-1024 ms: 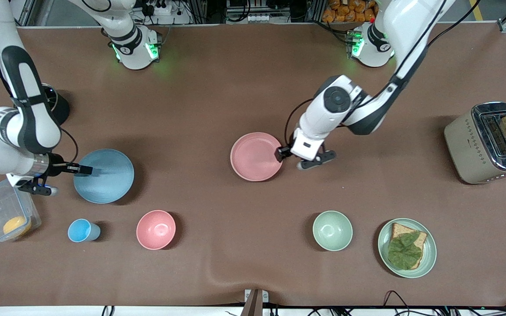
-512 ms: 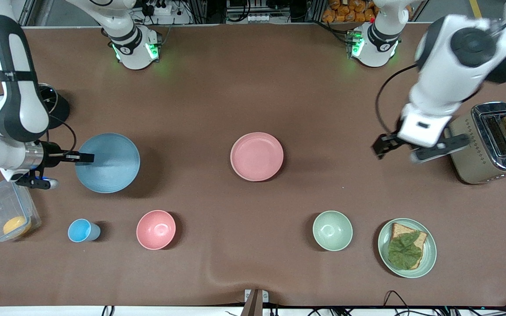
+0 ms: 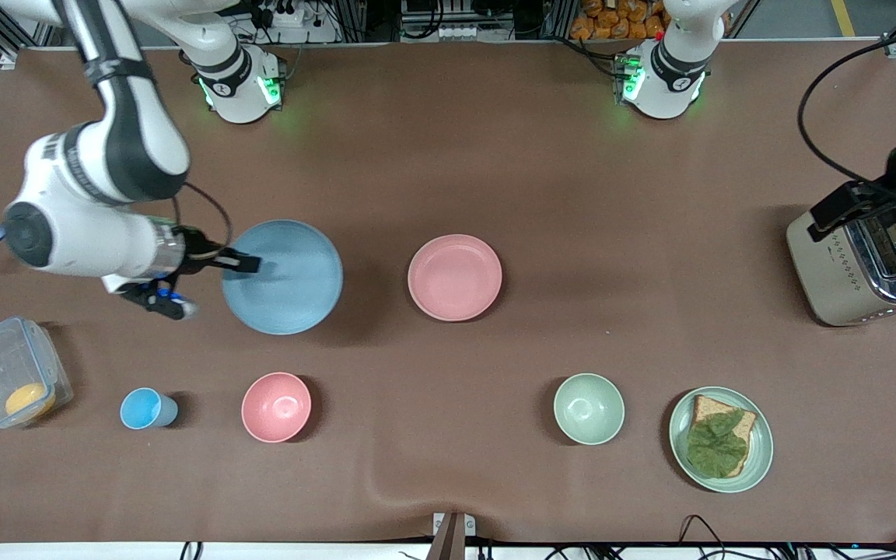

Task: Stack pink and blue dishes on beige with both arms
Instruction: 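Carry the blue plate with the right gripper onto the pink plate, then lower the blue plate onto the stack and open the right gripper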

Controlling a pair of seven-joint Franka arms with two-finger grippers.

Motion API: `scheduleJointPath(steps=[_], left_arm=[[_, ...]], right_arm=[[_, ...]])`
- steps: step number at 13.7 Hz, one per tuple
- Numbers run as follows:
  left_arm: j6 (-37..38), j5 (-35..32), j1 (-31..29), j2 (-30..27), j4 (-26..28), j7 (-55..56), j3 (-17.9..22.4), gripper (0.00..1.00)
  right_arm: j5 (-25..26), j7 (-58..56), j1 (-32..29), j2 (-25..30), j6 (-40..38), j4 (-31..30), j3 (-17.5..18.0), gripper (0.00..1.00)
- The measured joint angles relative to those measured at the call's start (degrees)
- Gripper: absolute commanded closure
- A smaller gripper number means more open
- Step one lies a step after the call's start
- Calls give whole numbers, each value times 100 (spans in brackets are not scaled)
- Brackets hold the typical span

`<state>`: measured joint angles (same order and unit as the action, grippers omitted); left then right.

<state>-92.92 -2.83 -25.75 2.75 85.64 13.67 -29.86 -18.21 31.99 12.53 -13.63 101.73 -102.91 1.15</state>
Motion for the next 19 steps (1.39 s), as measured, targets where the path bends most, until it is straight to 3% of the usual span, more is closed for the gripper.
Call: scheduleJointPath(steps=[3,5,11,14,19], left_arm=[[482,23,1549,-157,-15,-51,1609,0],[591,25,1853,-226,-15,-100,1968,0],[609,55,1879,-336,-15,-148,2059,0],[608,255,1891,-328,7,-148,2056,0],[597,271,1921,-295,41,-148,1992,0]], right_arm=[[-529,939,735,-37,370,39,2,100],[-765,1254,1111,-157,794,34,1,100],[-817,2213,2282,-1172,2579,-2,-7,100],[-817,2404,2549,-1492,2766,-37,-19,100],[-817,2585,2576,-1527,2865,-63,-83,100]])
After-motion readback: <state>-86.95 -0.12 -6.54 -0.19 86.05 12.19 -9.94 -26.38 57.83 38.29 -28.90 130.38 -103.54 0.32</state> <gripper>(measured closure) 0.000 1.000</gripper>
